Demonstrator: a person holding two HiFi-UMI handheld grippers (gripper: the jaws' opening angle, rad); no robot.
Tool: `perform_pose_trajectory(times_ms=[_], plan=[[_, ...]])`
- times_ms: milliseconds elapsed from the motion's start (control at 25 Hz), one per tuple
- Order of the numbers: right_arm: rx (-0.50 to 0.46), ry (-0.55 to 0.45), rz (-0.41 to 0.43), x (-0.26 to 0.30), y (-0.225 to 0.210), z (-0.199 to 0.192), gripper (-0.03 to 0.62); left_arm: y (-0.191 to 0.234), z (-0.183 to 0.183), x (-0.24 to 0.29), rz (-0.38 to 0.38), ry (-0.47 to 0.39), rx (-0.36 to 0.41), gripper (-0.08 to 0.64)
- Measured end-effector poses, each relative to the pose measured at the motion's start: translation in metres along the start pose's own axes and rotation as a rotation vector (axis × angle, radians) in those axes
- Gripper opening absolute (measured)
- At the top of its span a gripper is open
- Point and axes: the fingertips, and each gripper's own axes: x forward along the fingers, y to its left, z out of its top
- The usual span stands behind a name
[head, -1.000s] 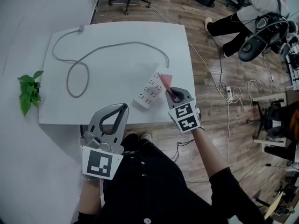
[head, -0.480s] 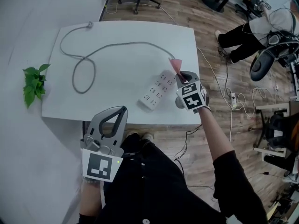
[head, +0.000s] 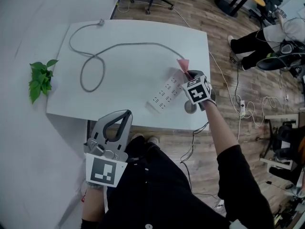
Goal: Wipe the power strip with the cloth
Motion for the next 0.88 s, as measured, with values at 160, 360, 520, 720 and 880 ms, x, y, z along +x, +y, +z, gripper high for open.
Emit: perform_pose_trajectory(times_ms=[160,360,520,720,880], plan=[[-0.017,0.021,0.035,0.007,0.008,0.003,0.049,0.002,-0.002,-0.001,0.005,0.004,-0.006,0.015],[-0.035,0.032,0.057,0.010,0.017,0.002,0.049,0.002,-0.001,-0.002,0.002,-0.005,0.001,0.014],[-0.030,0.032,0.082,0.009,0.026,0.002,0.049,0.001,-0.003,-0.002,0.003,0.002,-0.009,0.014],[-0.029,0.031,0.125,0.009,0.044,0.002,0.049,0.001,-0.002,-0.002,0.000,-0.008,-0.008,0.014],[-0.014,0.019,0.156,0.005,0.058,0.004,0.049,0.001,-0.002,-0.003,-0.001,-0.008,-0.009,0.014]])
